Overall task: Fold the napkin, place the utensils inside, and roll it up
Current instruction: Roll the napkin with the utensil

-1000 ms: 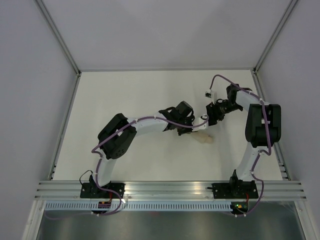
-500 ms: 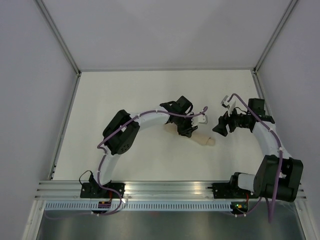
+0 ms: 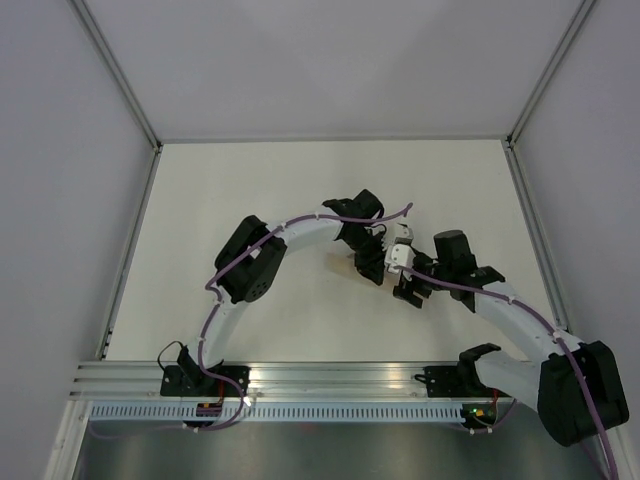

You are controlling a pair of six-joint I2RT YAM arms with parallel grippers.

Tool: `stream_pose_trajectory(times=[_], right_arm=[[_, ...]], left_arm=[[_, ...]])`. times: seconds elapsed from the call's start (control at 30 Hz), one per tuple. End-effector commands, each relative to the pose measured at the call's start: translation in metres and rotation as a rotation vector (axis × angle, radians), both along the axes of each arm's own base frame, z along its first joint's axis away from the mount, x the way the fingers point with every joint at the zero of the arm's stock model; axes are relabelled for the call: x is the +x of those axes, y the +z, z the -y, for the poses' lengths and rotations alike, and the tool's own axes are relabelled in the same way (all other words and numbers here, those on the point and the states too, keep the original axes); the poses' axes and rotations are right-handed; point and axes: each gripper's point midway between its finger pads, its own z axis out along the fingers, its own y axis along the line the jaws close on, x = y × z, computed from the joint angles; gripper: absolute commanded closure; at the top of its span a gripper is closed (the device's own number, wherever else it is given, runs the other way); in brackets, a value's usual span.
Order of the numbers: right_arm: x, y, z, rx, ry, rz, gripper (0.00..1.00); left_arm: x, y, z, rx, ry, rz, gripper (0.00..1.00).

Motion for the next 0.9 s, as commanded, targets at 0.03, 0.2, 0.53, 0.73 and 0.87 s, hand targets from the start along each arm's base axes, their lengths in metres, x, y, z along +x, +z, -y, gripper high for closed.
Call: stream_pose_trajectory(times=[0.03,0.2,0.53,0.73,0.87], right_arm=[[0.015,-0.010,-0.010,-0.069,0.016,0.090,0.21],[0.018,-0.032,-0.017,-0.138,0.018,0.094,0.25],[0.018,-0.043,-0.016,-0.169,-0.008,0.073,0.59],[0.014,-0.048,-0.010,-0.194,-0.032,0.035,0.68],[0.008,-0.056,-0.009,-0.214,-0.031,-0.027,0.71]], left_arm=[[-0.045,-0.049,-0.043,0.237,0.032,-0.256,0.64],[-0.045,-0.043,-0.041,0.219,0.034,-0.272,0.62],[-0.017,-0.013,-0.027,0.078,0.110,-0.231,0.52],[0.021,0.022,-0.024,-0.047,0.231,-0.171,0.50],[0.044,0.045,-0.024,-0.121,0.296,-0.142,0.47]])
